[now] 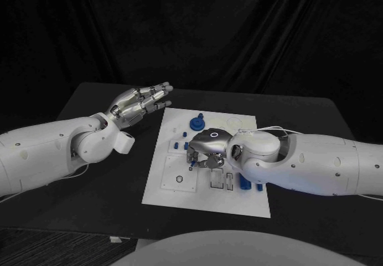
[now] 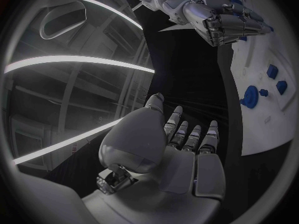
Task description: Assemble the parts on the task board
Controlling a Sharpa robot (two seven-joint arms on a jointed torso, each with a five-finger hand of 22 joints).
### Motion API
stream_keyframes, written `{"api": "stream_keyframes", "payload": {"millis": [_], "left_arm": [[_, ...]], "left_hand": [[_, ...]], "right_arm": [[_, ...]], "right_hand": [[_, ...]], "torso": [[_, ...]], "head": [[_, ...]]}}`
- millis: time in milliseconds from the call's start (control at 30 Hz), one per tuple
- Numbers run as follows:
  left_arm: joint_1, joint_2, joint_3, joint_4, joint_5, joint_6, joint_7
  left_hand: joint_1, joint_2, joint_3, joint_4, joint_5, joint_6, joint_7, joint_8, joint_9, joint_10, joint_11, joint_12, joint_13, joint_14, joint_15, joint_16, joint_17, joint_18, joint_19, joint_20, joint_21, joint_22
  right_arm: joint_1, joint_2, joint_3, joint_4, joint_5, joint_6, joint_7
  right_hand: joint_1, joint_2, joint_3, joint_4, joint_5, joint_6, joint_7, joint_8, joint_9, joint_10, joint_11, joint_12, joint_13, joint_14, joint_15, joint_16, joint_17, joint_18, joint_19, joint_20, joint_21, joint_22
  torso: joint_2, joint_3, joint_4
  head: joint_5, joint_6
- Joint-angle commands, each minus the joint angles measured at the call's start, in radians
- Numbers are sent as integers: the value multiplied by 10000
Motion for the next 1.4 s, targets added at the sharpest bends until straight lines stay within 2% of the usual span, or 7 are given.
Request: {"api": "stream_keyframes", "payload": {"millis": [33, 1000, 1400], "left_arm": [[-17, 25, 11, 4, 75, 146, 80], [-28, 90, 11, -60, 74, 249, 17], [-39, 124, 11, -111, 74, 299, -24]], "left_hand": [[16, 76, 45, 32, 9, 57, -3, 59, 15, -7, 91, 58, 8, 43, -4, 34, 11, -114, 8, 8, -2, -5], [26, 91, 58, 27, 22, 75, -5, 71, 17, -9, 89, 59, 7, 52, 11, 43, 13, -116, 15, 7, -2, -2], [38, 98, 68, 18, 26, 58, -6, 72, 15, -14, 86, 51, 6, 53, 30, 45, 13, -117, 15, 7, -3, -12]], "right_arm": [[-54, 21, 5, -10, -63, 118, 37], [-269, 237, 5, -253, -63, 300, -14], [-316, 196, 5, -175, -62, 263, 13]], "right_hand": [[1, -58, 56, -7, 69, -53, -2, -63, -13, 71, -19, -41, 9, 23, 29, 6, -3, 116, -13, -11, -31, 1342], [-30, -77, 61, -11, 54, -74, 11, -97, -26, 97, -12, -52, 14, -7, 34, -62, -86, 136, -55, -8, -142, 1314], [-41, -66, 74, -17, 41, -43, 4, -95, -24, 128, -18, -51, 21, -18, 36, -76, -101, 136, -63, -5, -151, 1312]], "torso": [[5, -3, 3], [0, -3, -3], [3, -1, -3]], "head": [[-8, 1], [-36, 1], [2, 1]]}}
